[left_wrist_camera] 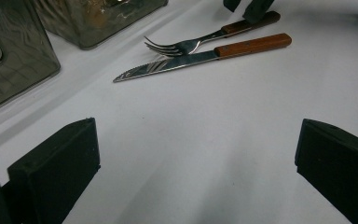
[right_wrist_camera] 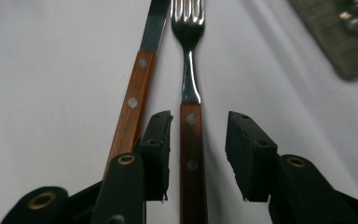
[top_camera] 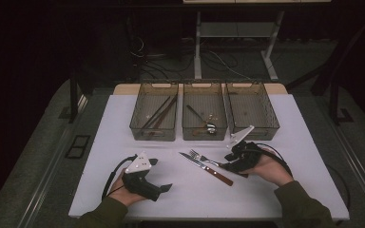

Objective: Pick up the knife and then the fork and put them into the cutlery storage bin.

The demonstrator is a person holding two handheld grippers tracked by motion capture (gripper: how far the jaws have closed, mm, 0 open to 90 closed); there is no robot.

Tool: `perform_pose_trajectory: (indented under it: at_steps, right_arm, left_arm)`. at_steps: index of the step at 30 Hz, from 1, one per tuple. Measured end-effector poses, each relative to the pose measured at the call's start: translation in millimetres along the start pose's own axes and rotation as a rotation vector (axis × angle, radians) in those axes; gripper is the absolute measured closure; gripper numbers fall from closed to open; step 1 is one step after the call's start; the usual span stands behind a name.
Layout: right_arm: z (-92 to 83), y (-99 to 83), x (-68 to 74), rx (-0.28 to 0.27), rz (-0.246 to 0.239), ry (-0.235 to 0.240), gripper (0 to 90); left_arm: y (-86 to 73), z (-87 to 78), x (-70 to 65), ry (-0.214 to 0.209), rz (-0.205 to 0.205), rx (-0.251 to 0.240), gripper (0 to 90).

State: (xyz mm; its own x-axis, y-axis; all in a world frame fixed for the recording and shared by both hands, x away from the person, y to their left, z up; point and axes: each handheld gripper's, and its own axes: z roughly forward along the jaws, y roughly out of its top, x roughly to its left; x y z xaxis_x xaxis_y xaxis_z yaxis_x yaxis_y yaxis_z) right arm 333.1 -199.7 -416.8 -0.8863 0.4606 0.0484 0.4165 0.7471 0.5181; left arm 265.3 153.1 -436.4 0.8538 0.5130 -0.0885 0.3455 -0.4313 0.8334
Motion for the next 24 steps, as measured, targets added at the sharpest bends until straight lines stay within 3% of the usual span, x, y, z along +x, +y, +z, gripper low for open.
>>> perform_pose_trajectory:
  at_steps: [2,11,18,24]
  right_arm:
    - [3.2,6.7,-0.8,0.062,-0.032,-0.008,57.8]
    - [13.5,28.0,-2.2,0.233,-0.043,0.014,63.9]
    - [20.9,37.2,0.2,0.336,-0.083,0.009,70.6]
    - [26.0,43.7,2.4,0.388,-0.106,0.006,74.9]
  left_arm:
    - [-0.1,-0.1,0.0,-0.001,0.000,0.000,0.0]
    - [0.1,-0.3,0.0,-0.003,0.005,0.001,0.0]
    - [0.1,-0.1,0.0,-0.005,0.005,0.002,0.0]
    - [0.1,-0.2,0.0,-0.004,0.005,0.001,0.0]
